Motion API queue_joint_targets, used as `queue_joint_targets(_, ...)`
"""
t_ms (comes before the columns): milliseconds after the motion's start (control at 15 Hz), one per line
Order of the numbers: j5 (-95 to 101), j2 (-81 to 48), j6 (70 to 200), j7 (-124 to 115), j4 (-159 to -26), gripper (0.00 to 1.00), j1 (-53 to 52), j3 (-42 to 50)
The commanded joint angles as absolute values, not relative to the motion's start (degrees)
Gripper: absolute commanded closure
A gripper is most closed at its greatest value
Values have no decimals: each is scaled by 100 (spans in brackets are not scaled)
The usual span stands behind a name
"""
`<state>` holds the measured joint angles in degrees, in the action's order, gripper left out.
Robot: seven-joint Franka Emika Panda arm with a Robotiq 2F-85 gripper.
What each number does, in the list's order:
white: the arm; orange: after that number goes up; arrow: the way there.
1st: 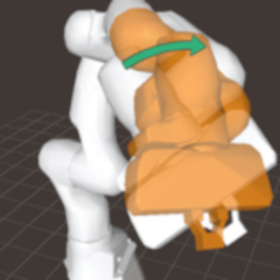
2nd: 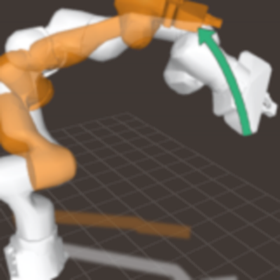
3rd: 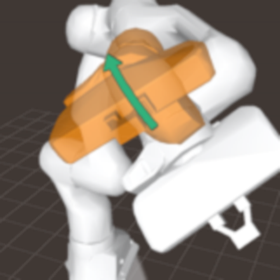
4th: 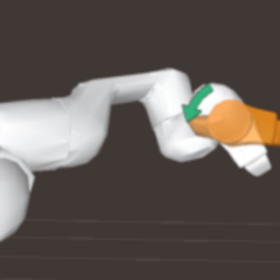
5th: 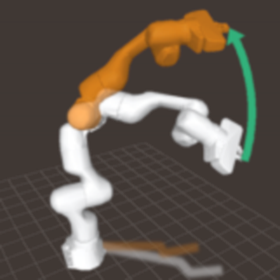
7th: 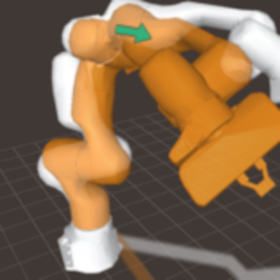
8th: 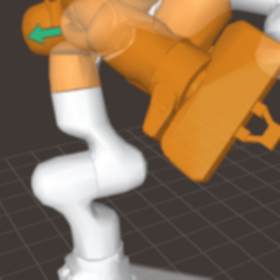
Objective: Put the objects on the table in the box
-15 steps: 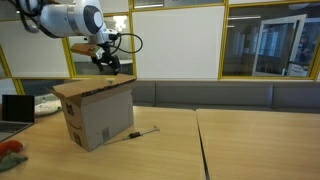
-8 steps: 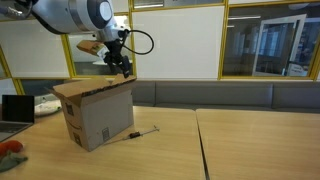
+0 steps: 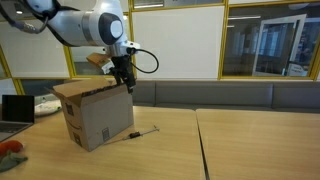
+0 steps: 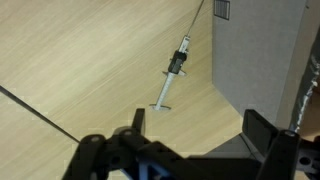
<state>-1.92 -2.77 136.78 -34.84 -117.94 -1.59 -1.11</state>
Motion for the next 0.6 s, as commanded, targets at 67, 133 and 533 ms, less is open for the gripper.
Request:
queue_joint_targets(67, -393, -1101, 13144, -3629, -11125, 0, -155, -41)
queue_joint_targets(133, -393, -1263, 13043, -3664, -11014, 0, -174, -27)
queue_joint_targets(533, -691, -2355, 12630, -3614, -10055, 0, -278, -56)
